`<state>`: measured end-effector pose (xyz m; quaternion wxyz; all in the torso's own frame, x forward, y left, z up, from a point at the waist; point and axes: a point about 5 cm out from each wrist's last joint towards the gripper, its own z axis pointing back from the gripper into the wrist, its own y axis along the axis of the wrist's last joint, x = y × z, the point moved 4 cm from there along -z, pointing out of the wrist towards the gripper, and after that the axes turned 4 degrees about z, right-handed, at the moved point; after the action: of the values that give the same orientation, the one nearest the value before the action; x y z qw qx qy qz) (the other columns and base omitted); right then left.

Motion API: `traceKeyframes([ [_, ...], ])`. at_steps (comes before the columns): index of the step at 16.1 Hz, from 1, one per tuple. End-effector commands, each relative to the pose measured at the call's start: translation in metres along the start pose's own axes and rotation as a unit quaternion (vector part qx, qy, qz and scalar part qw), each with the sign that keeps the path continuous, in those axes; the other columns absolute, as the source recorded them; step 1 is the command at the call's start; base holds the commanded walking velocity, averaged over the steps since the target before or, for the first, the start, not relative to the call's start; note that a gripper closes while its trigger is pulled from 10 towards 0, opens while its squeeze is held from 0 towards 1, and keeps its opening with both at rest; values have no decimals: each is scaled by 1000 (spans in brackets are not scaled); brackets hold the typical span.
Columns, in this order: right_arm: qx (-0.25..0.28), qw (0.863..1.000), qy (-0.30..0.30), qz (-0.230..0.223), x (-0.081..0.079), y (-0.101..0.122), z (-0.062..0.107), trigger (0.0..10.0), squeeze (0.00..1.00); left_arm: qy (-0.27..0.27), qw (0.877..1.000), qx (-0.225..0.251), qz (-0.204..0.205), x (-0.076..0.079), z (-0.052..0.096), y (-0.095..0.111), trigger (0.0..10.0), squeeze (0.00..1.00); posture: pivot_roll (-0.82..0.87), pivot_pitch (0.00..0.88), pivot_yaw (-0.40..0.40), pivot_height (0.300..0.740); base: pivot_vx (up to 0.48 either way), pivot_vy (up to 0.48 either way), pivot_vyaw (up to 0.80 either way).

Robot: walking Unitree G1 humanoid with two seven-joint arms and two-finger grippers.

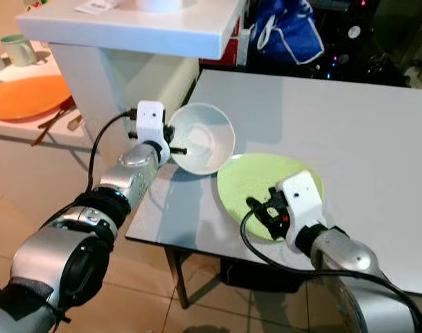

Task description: Setting the table

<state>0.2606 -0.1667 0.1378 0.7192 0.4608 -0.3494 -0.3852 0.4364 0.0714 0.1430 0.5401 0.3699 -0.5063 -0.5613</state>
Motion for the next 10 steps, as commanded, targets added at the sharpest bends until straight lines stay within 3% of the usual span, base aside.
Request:
traceKeyframes([
  [1,3,1000,7,3,-2,4,3,10000,0,-5,1000,26,7,6,-2,17,10000,0,-226,0,87,740,0,0,0],
  [4,3,1000,9,1,-6,5,2,10000,0,-3,1000,18,20,5,-2,15,10000,31,-228,0,88,740,0,0,0],
  [5,4,1000,9,1,-7,6,2,10000,0,-3,1000,16,23,4,-2,14,10000,890,-228,0,88,740,0,0,0],
  [6,3,1000,9,1,-7,6,2,10000,0,-4,1000,15,23,4,-2,13,10000,1000,-230,0,87,740,0,0,0],
  [10,4,1000,0,4,-4,8,1,10000,0,-1,1000,9,12,1,-2,8,10000,1000,-233,0,86,740,0,0,0],
])
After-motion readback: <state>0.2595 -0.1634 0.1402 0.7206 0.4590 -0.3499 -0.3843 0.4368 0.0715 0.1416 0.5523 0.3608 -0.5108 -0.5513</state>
